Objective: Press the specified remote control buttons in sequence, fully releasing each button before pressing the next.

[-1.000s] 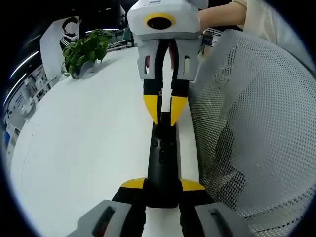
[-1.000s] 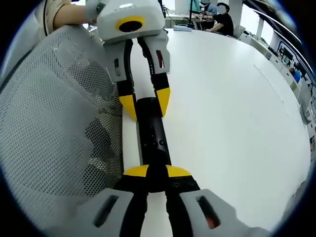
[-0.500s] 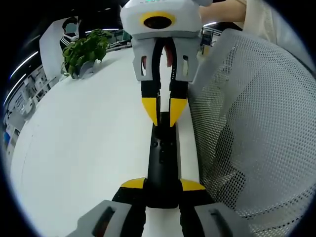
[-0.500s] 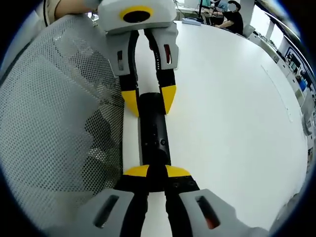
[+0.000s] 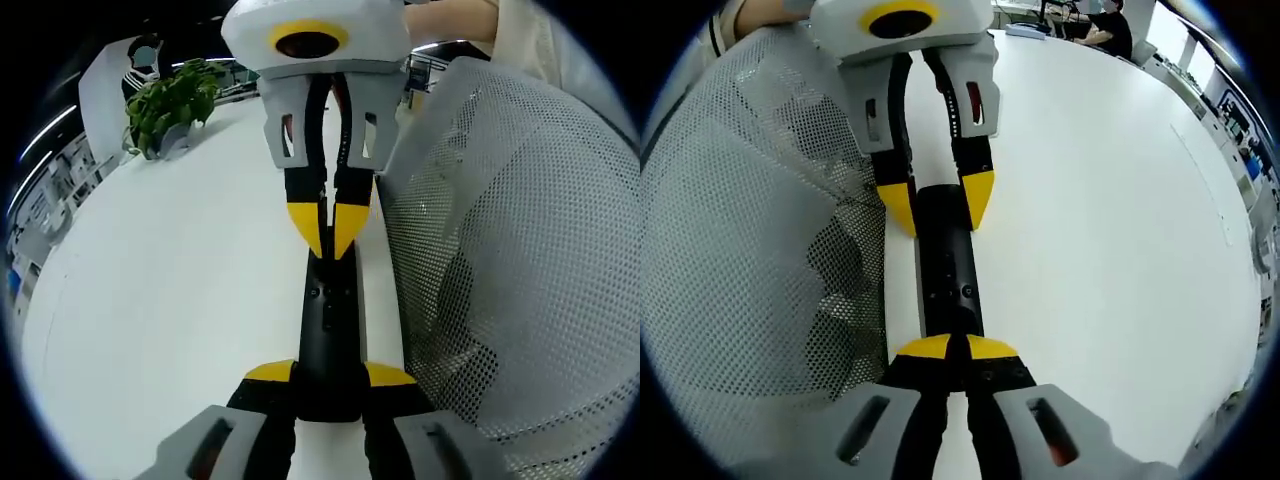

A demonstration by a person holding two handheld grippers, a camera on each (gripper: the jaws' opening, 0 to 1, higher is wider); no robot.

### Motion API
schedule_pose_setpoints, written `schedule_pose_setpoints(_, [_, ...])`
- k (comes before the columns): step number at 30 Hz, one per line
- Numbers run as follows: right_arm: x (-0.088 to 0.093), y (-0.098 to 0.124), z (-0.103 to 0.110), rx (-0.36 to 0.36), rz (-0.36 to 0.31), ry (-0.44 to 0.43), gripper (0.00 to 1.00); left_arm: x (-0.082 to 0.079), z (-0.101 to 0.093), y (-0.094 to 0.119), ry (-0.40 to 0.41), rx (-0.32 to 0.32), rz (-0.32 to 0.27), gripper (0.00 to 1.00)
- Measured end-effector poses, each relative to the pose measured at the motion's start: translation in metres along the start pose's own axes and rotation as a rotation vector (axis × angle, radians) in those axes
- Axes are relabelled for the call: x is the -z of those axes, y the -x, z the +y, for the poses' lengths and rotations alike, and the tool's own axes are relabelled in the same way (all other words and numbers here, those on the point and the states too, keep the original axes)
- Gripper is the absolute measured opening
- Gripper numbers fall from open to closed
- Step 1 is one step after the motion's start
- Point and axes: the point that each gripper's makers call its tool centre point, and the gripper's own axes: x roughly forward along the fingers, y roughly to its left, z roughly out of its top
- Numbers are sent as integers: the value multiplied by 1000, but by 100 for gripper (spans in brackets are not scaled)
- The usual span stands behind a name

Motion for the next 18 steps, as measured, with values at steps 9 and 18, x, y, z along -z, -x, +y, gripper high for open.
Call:
schedule_pose_setpoints(9, [2, 2, -1, -15, -91, -96, 1, 0, 0, 0, 2, -1, -3, 24])
schedule_pose_setpoints(18, [-1, 2, 4, 40, -140, -82, 7, 0, 0, 0, 4, -1, -9, 24])
